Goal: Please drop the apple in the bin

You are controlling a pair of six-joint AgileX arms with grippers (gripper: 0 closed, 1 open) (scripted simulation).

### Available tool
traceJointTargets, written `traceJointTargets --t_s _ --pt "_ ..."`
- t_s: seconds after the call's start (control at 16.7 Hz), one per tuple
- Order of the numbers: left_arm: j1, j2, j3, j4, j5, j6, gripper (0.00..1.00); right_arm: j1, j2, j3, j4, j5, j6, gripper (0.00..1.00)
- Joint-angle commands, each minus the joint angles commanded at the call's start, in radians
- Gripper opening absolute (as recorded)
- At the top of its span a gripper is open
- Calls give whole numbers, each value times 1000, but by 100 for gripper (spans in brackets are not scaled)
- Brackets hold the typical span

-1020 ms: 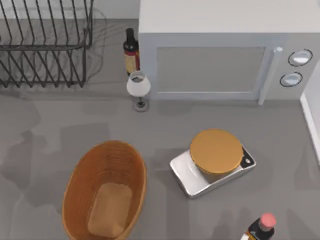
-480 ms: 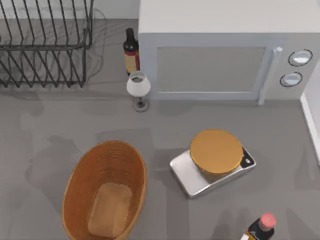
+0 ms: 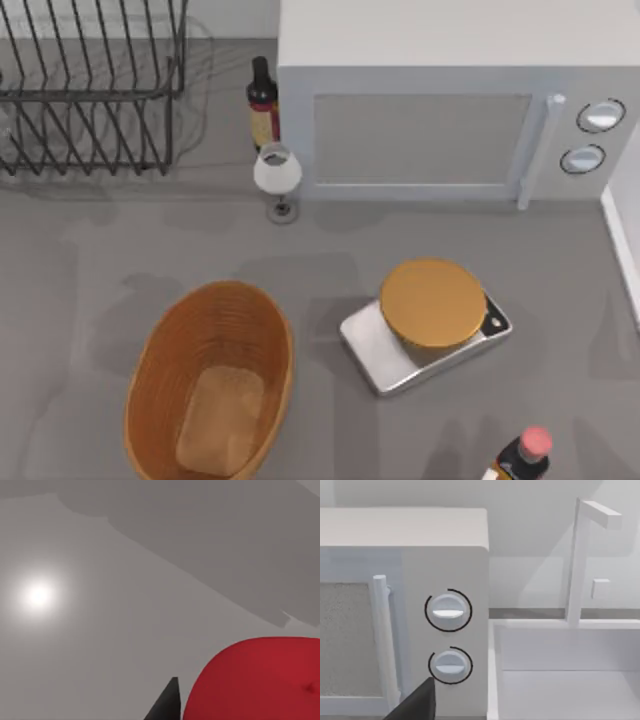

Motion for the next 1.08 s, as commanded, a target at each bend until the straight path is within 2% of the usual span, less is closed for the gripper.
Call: traceJointTargets --t_s 0.3,0.78,0.96,1.08 --pt "-199 -27 -32 -13 10 -429 0 0 0 0 0 0 0 100" --pt "-584 -113 -121 -12 35 -1317 0 0 0 0 0 0 0 100" --pt "-696 -160 -151 8 36 -1542 0 0 0 0 0 0 0 100" --pt "-747 -187 -167 21 34 -1638 0 0 0 0 0 0 0 100"
